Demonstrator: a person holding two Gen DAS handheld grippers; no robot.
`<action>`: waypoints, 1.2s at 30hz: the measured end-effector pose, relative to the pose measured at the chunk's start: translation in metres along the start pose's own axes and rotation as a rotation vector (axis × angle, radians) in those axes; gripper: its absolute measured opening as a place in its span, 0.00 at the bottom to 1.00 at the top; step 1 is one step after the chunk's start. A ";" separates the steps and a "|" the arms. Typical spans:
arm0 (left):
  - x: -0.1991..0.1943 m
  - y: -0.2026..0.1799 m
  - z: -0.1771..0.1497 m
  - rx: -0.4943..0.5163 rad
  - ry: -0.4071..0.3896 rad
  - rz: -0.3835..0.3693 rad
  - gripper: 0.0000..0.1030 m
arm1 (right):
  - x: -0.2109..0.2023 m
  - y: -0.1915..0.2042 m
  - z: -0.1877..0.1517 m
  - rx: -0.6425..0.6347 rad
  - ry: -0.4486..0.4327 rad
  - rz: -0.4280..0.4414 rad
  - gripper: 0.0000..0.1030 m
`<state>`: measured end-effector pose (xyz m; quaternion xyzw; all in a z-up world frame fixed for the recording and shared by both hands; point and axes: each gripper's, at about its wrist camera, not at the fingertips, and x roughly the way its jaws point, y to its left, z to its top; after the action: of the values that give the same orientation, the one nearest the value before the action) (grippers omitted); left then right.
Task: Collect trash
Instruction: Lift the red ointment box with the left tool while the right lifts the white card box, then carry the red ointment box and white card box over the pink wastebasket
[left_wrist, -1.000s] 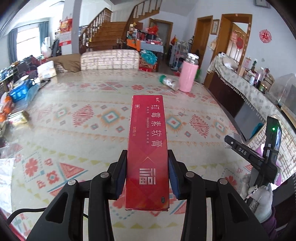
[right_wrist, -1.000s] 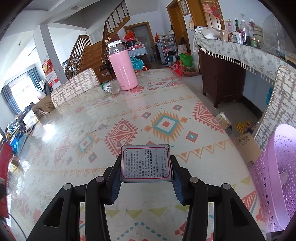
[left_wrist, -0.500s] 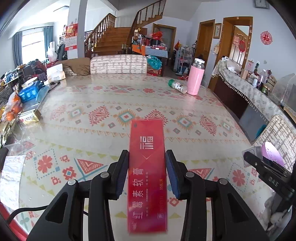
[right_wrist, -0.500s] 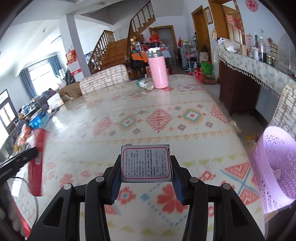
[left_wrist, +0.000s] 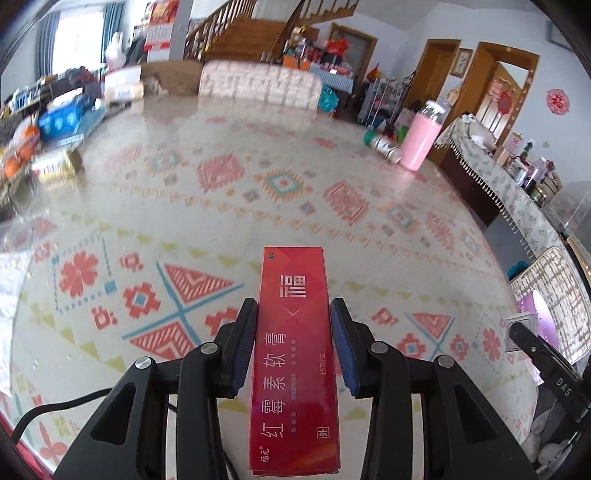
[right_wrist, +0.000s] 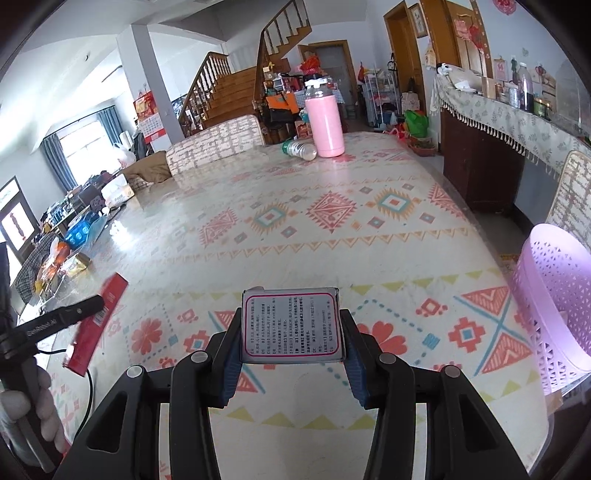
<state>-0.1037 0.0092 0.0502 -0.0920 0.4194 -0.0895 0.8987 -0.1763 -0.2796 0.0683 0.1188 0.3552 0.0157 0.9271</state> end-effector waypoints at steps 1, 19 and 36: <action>0.004 0.003 -0.001 -0.010 0.013 0.004 0.38 | 0.001 0.002 -0.001 -0.003 0.003 0.002 0.50; 0.003 -0.024 -0.014 0.087 0.002 0.059 0.38 | -0.001 0.014 -0.006 -0.031 0.016 0.041 0.50; -0.030 -0.134 -0.011 0.380 -0.109 0.039 0.38 | -0.025 -0.041 -0.007 0.068 -0.029 -0.011 0.50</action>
<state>-0.1421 -0.1138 0.0977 0.0826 0.3474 -0.1447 0.9228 -0.2021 -0.3205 0.0705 0.1483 0.3429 -0.0033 0.9276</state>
